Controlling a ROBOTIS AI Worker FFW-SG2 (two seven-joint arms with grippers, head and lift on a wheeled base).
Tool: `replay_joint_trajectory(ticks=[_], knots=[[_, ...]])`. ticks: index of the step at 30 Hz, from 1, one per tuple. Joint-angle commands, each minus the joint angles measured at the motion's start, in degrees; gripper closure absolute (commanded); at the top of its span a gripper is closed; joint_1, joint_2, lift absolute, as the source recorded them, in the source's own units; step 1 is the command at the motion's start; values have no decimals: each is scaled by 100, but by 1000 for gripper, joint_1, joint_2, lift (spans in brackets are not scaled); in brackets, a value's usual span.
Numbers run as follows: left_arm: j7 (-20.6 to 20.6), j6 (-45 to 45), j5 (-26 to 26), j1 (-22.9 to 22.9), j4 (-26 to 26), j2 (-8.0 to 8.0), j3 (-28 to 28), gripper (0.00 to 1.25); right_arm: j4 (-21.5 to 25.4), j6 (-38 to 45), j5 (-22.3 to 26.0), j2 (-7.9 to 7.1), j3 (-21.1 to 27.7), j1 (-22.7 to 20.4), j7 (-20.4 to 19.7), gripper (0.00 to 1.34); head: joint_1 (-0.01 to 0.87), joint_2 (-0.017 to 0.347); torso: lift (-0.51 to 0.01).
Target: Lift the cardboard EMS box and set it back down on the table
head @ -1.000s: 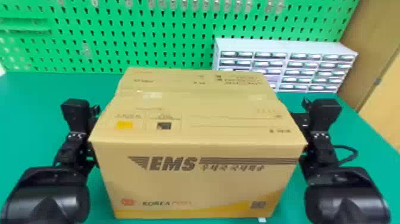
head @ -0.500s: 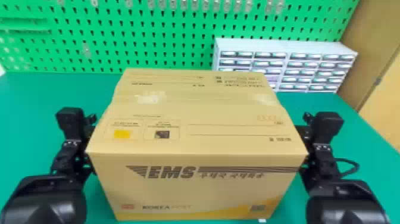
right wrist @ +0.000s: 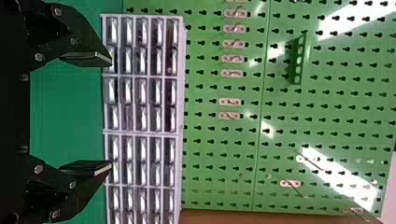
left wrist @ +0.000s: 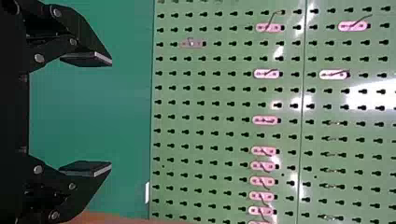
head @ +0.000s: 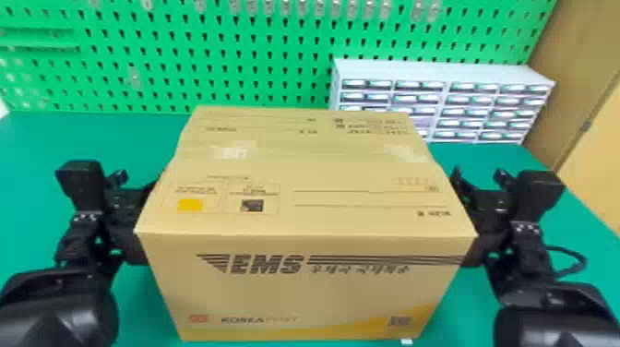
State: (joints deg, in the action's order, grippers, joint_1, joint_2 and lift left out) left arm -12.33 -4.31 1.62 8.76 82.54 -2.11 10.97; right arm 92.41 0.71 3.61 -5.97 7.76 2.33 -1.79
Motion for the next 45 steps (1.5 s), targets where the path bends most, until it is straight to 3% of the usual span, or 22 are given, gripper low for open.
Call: replay_joint_trajectory(ticks=[1, 13, 45], knots=[[2, 0, 23, -50, 78, 0, 99, 461, 172, 8, -9, 0, 164, -145, 3, 478, 678, -14, -106], [-7, 0, 102, -103, 245, 0, 248, 463, 383, 8, 79, 61, 331, -329, -6, 478, 678, -14, -106], [2, 0, 172, -190, 385, 0, 248, 463, 497, 17, -53, 52, 314, -400, -6, 479, 678, -14, -106]])
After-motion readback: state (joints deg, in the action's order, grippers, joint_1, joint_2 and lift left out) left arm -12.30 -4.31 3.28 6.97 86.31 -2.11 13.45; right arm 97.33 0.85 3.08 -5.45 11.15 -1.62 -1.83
